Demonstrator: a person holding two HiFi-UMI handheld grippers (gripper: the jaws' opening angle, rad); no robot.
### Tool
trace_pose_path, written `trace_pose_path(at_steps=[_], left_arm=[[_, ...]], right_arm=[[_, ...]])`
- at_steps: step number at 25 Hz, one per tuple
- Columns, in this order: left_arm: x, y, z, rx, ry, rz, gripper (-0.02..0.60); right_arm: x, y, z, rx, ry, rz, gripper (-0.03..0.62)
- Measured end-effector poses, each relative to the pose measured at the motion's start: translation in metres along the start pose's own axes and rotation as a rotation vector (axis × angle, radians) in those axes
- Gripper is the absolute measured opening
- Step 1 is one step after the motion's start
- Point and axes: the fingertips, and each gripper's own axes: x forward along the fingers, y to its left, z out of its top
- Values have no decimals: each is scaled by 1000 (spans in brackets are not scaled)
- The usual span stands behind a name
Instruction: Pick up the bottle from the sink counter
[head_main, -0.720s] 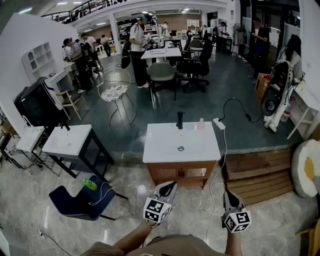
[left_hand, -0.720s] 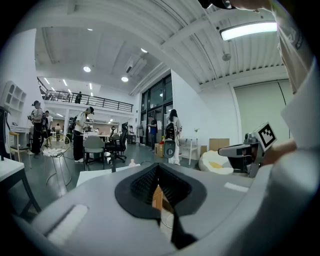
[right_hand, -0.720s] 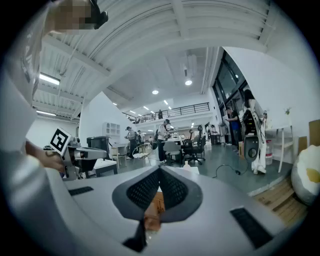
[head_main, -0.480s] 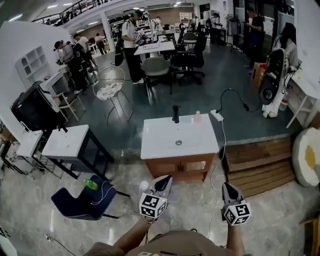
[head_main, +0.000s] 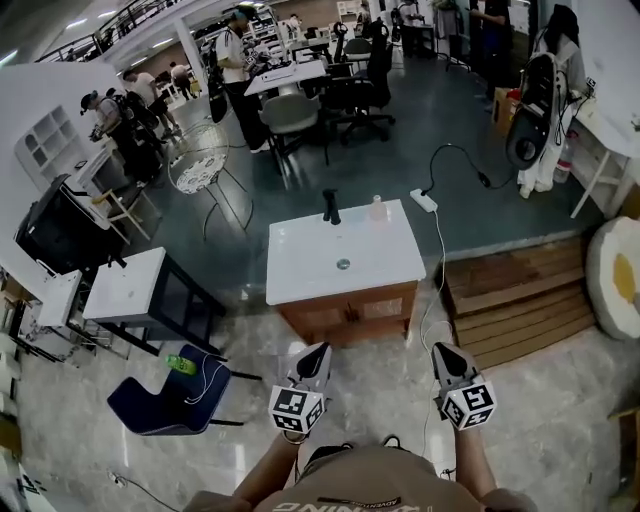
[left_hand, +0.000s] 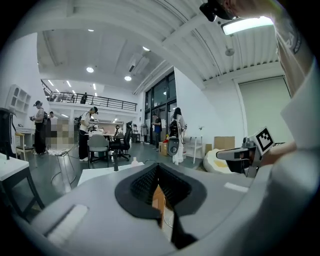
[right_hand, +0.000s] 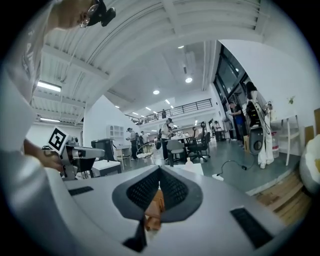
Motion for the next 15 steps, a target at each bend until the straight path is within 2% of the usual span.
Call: trace_pose_path(at_steps=[3, 9, 12, 15], left_arm=[[7, -4, -7, 25, 22, 15, 9], [17, -10, -43, -12, 104, 11, 9], [32, -3, -47, 14, 110, -11, 9], [62, 10, -36, 53, 83, -32, 9]], right_arm=[[1, -13, -10, 11, 23, 17, 11], [6, -27, -29, 20, 73, 23, 11], [12, -48, -33, 13, 81, -41, 11], [27, -77, -5, -22, 34, -102, 11]])
